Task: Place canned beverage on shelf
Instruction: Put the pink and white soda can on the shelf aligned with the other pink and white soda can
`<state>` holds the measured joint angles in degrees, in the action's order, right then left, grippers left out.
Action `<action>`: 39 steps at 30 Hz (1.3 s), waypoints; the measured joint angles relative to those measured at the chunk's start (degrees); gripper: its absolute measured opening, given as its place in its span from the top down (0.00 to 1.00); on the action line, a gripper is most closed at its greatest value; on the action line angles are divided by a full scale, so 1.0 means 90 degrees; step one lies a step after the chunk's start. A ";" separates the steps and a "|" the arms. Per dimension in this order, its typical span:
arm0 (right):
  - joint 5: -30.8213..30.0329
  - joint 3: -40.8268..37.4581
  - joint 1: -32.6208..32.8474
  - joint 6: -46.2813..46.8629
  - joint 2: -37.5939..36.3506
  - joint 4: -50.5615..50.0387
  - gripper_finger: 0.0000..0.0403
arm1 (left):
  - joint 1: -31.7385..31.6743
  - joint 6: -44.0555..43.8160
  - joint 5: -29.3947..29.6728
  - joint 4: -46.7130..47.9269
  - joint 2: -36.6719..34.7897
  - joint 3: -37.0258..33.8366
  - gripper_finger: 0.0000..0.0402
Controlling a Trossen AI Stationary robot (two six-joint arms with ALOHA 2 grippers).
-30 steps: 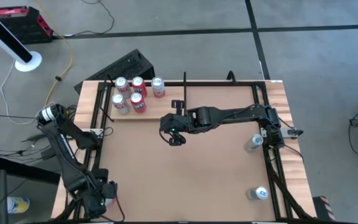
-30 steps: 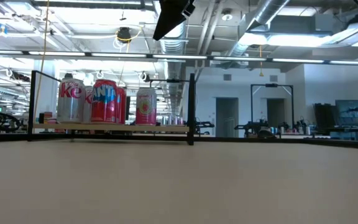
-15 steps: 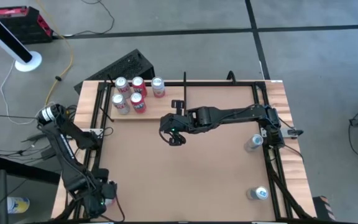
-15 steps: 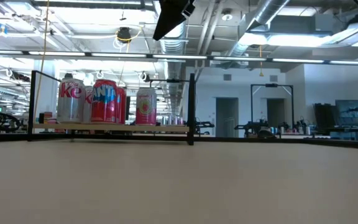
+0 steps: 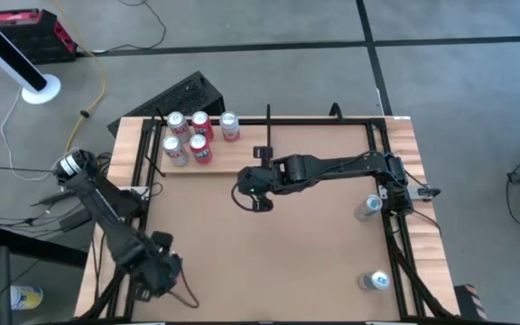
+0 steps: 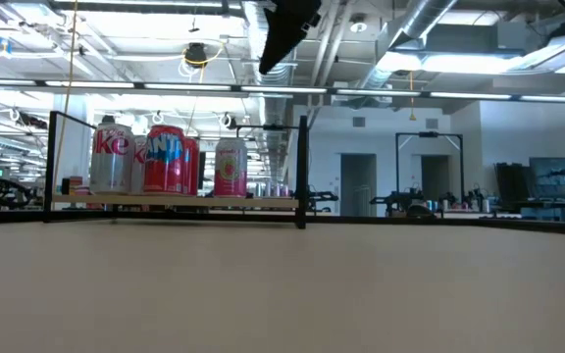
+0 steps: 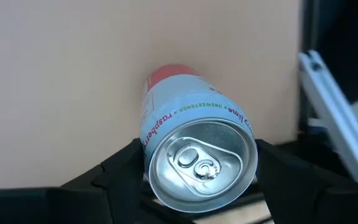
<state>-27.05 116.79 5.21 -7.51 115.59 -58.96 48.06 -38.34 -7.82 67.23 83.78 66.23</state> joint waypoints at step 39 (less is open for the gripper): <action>0.0903 -0.5084 -0.2060 0.0337 -0.3600 0.2979 0.94 | -0.5423 0.5110 0.0087 -0.0271 -0.0159 0.0067 0.17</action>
<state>-18.92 71.03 -13.33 -4.48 83.19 -32.15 -0.75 7.65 -7.04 64.79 82.35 66.83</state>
